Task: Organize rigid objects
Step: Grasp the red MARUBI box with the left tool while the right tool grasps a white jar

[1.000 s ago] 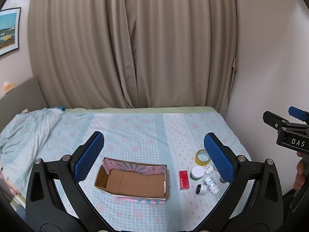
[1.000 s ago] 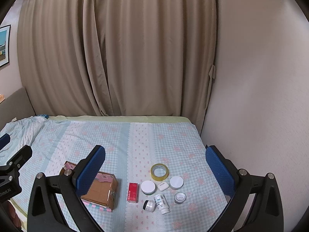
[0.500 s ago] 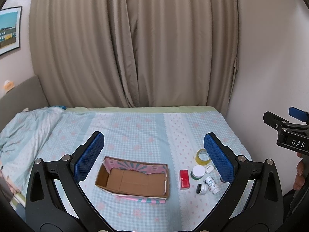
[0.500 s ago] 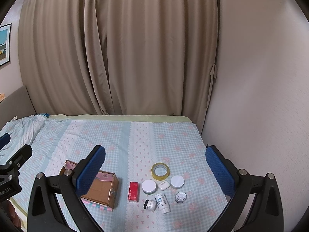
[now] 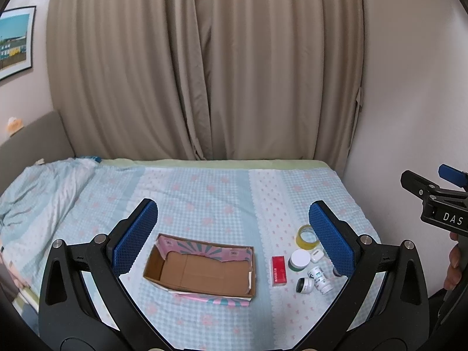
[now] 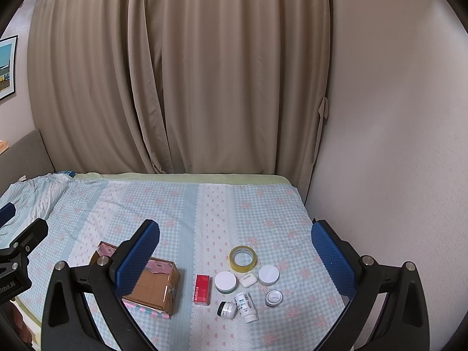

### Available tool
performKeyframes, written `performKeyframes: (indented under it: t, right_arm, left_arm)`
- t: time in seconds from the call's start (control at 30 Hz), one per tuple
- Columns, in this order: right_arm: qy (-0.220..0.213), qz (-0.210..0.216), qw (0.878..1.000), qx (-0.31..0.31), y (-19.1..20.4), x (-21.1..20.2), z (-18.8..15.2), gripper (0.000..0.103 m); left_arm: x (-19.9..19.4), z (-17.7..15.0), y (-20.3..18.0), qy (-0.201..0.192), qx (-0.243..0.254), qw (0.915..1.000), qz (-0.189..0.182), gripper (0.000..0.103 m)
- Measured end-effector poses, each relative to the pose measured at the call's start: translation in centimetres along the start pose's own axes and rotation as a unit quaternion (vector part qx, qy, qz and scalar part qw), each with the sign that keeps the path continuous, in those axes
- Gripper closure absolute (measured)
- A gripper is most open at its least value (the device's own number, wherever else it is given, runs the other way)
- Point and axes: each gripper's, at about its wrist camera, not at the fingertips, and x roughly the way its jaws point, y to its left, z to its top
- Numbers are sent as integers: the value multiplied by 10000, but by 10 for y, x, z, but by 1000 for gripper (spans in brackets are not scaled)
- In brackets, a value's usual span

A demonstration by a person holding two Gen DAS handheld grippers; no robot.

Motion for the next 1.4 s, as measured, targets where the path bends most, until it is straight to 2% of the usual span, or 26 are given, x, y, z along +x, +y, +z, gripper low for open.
performKeyframes:
  t: [0.17, 0.37, 0.57, 0.73, 0.87, 1.03, 1.17, 1.2, 1.4]
  right_arm:
    - [13, 7, 10000, -2, 2, -2, -2, 0]
    - [191, 16, 9998, -94, -6, 4, -1, 0]
    - [597, 90, 9979, -240, -35, 45, -12, 0]
    - [955, 133, 9949, -304, -64, 104, -45, 0]
    - [1261, -34, 9917, -242, -82, 154, -76, 0]
    - [1690, -87, 9855, -101, -103, 217, -112, 0]
    - [2032, -133, 9789, -151, -114, 270, -144, 0]
    - [2123, -124, 9770, -147, -116, 282, -151, 0]
    - [2666, -96, 9636, -151, -125, 354, -198, 0]
  left_arm:
    - [4, 0, -5, 76, -11, 10000, 28, 1]
    - [26, -4, -16, 406, -158, 9990, -102, 1]
    - [83, -31, -53, 1097, -214, 9937, -105, 1]
    - [141, -75, -88, 1584, -173, 9871, -145, 1]
    - [193, -116, -107, 1971, -172, 9799, -260, 1]
    - [264, -171, -138, 2384, 152, 9707, -251, 1]
    - [319, -213, -154, 2794, 351, 9594, -183, 1]
    - [334, -225, -160, 2906, 462, 9556, -122, 5]
    - [385, -272, -170, 3239, 656, 9437, 132, 7]
